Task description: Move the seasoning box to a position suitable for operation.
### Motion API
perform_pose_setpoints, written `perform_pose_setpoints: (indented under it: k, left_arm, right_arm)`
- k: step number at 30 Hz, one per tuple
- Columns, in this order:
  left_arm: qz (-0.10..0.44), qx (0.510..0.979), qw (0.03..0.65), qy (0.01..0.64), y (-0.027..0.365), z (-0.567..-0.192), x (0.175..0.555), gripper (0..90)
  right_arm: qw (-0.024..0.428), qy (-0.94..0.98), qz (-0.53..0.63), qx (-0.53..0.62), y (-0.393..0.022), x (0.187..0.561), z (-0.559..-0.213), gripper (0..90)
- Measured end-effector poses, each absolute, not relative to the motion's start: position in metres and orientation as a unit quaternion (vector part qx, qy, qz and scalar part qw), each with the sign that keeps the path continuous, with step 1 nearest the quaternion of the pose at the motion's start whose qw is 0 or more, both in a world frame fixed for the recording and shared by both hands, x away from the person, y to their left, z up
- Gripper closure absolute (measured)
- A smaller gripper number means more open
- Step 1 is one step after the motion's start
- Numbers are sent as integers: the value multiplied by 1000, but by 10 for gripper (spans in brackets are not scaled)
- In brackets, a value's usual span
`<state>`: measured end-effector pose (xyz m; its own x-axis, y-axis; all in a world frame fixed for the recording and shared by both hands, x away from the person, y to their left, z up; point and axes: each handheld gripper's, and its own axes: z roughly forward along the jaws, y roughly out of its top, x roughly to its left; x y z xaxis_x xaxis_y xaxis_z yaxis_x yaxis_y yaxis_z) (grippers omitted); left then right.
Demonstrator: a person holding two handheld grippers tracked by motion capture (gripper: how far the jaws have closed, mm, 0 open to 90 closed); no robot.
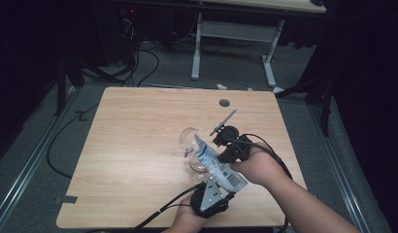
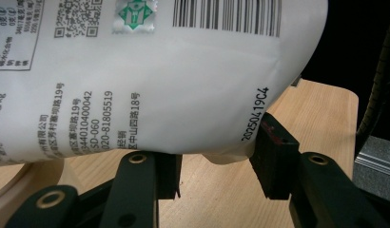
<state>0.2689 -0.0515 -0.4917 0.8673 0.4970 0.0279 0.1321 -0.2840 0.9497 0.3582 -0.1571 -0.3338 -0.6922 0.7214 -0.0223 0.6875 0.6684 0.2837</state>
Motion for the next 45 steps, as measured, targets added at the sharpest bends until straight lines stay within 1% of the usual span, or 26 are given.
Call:
perform_pose_setpoints:
  k: [45]
  left_arm:
    - [158, 780, 572, 202, -51, -487, 270, 585]
  right_arm:
    - [72, 915, 131, 375, -155, 360, -331, 900]
